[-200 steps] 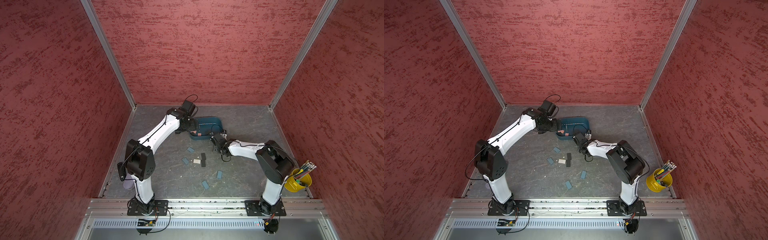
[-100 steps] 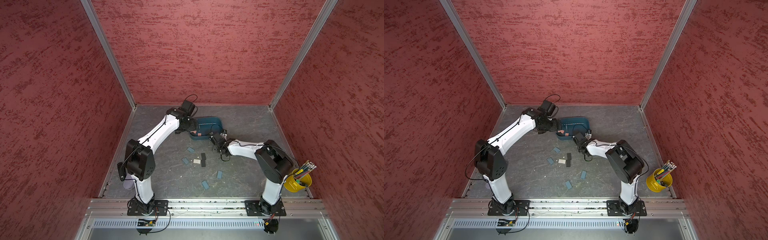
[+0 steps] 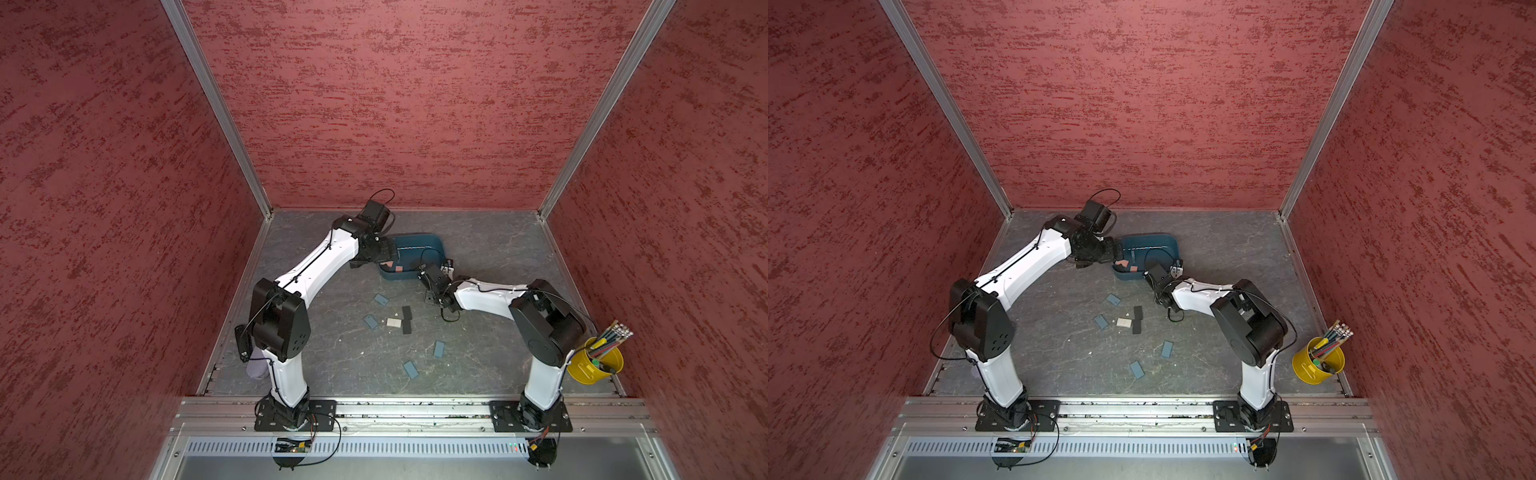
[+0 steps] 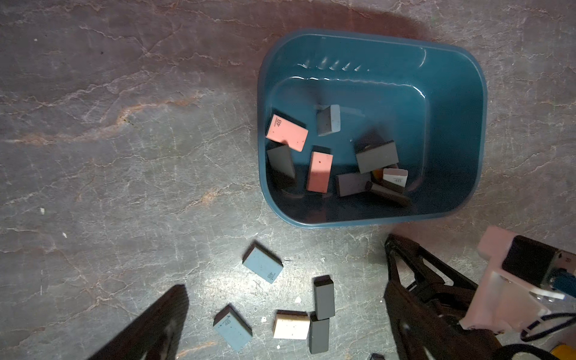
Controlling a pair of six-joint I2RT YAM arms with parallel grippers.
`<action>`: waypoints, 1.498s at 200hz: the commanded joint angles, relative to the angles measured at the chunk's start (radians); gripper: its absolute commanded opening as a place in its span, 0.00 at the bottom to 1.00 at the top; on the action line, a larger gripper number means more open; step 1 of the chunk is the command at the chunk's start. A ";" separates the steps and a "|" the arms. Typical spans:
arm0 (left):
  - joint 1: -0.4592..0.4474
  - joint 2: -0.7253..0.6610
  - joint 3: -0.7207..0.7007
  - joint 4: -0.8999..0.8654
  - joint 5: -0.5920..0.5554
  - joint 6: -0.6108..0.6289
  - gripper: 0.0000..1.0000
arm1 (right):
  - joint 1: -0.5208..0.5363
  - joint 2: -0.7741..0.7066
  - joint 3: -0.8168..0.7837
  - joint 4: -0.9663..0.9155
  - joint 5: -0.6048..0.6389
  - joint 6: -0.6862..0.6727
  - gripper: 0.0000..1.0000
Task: Put the eraser in the storage box
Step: Pick up the eraser from the center of the board, then place the eraser in the storage box.
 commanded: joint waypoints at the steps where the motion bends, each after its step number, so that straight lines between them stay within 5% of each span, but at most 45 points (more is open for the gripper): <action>1: 0.008 -0.012 -0.008 0.011 0.001 -0.002 1.00 | 0.008 -0.022 0.015 -0.038 0.012 0.003 0.42; 193: -0.009 0.055 0.010 -0.065 -0.057 -0.029 1.00 | 0.008 -0.160 0.181 -0.140 0.058 -0.089 0.42; 299: -0.023 -0.264 -0.447 0.030 -0.014 -0.159 1.00 | -0.021 0.020 0.416 -0.135 0.011 -0.192 0.43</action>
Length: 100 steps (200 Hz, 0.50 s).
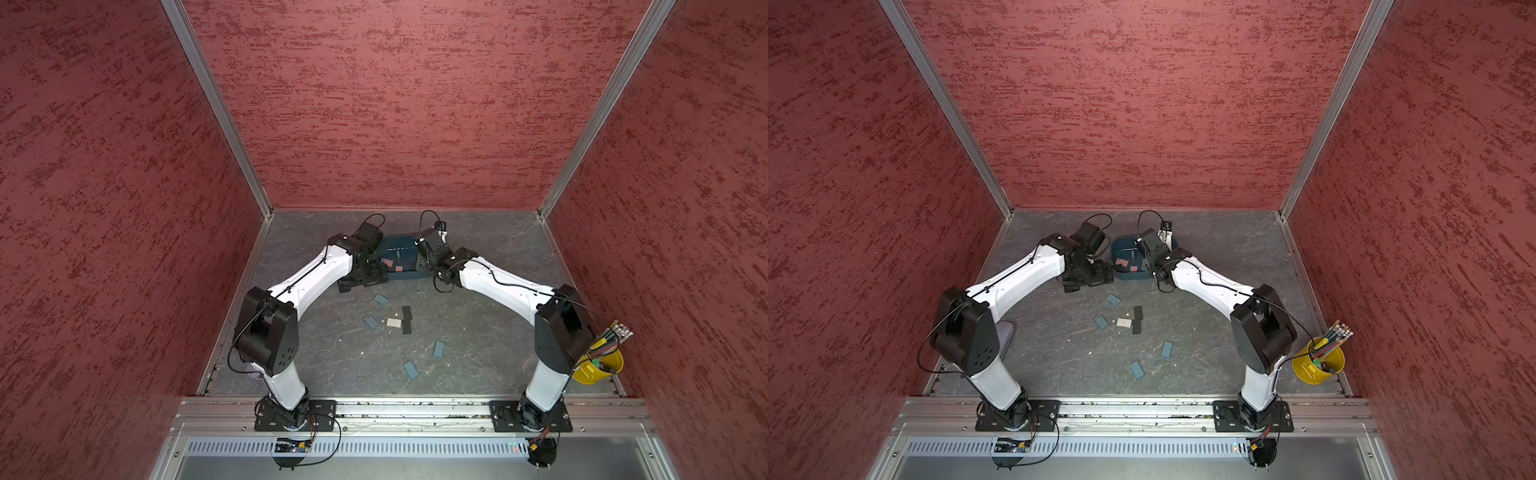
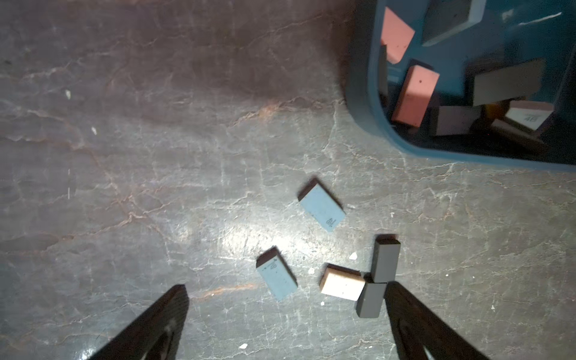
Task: Put the eraser in the storage box
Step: Place the eraser in the storage box.
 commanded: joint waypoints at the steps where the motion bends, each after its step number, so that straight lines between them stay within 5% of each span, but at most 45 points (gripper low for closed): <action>1: -0.014 -0.078 -0.095 0.038 0.005 -0.054 1.00 | -0.015 0.052 0.044 -0.005 -0.015 -0.037 0.43; 100: -0.152 -0.345 -0.428 0.052 -0.017 -0.217 1.00 | -0.082 0.240 0.181 -0.020 -0.071 -0.089 0.44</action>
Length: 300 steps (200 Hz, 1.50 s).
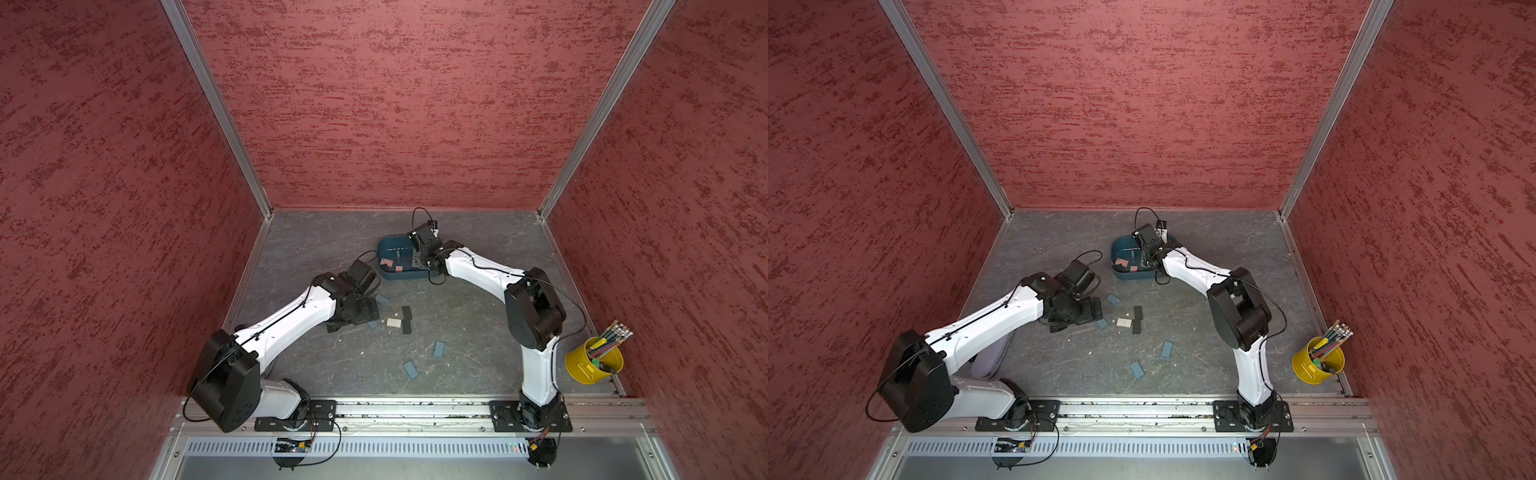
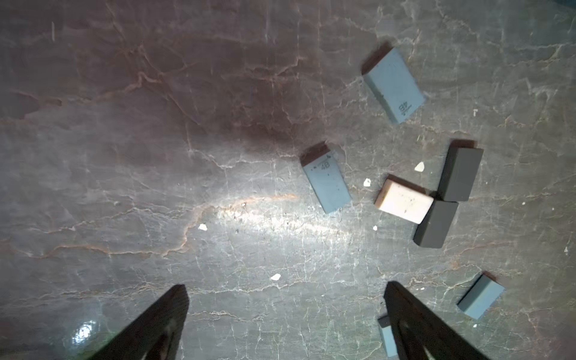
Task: Put the eraser in the storage box
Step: Place the eraser in the storage box, then pick up the eraser from the center of the board.
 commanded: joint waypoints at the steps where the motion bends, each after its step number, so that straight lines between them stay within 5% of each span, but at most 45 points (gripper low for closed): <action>1: -0.019 -0.042 -0.041 0.014 -0.017 -0.061 1.00 | -0.014 0.032 0.046 -0.012 -0.018 -0.022 0.44; 71: -0.052 -0.044 -0.086 0.034 -0.008 -0.092 1.00 | -0.020 0.059 0.056 -0.012 -0.034 -0.026 0.51; 139: -0.060 -0.006 -0.080 0.064 0.007 -0.119 1.00 | -0.021 -0.015 0.003 0.021 -0.021 -0.029 0.78; 190: -0.076 0.035 -0.051 0.079 -0.016 -0.170 1.00 | -0.015 -0.264 -0.176 0.149 -0.018 -0.025 0.98; 300: -0.082 0.242 0.064 0.097 -0.127 -0.371 0.97 | -0.012 -0.742 -0.686 0.419 -0.126 -0.082 0.99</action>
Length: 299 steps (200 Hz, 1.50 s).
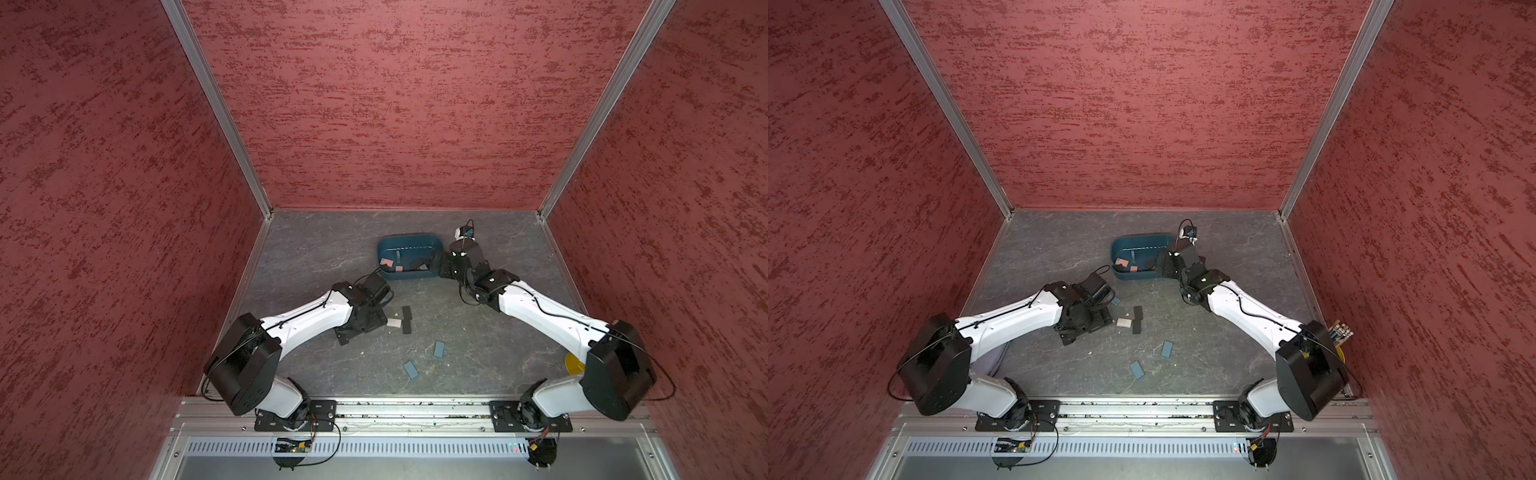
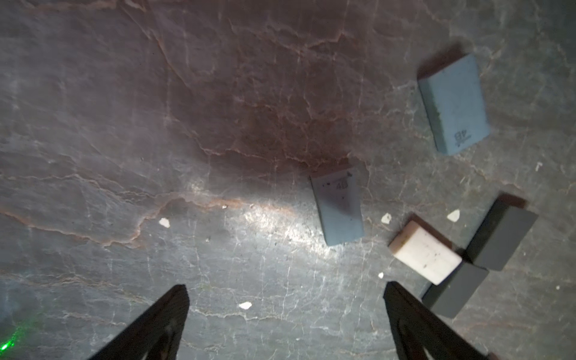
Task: Put the eraser in the storage box
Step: Pick up the eraser from the center of the board.
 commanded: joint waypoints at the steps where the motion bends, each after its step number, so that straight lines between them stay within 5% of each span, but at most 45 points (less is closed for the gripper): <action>1: -0.005 0.060 0.052 -0.002 -0.053 -0.050 0.97 | 0.004 -0.086 -0.060 0.106 -0.045 -0.030 0.99; 177: -0.021 0.287 0.161 0.032 -0.060 -0.100 0.47 | 0.006 -0.261 -0.253 0.177 -0.111 -0.061 0.99; 299: -0.021 0.238 0.070 0.080 -0.036 -0.089 0.31 | 0.008 -0.190 -0.281 0.141 -0.089 0.028 0.99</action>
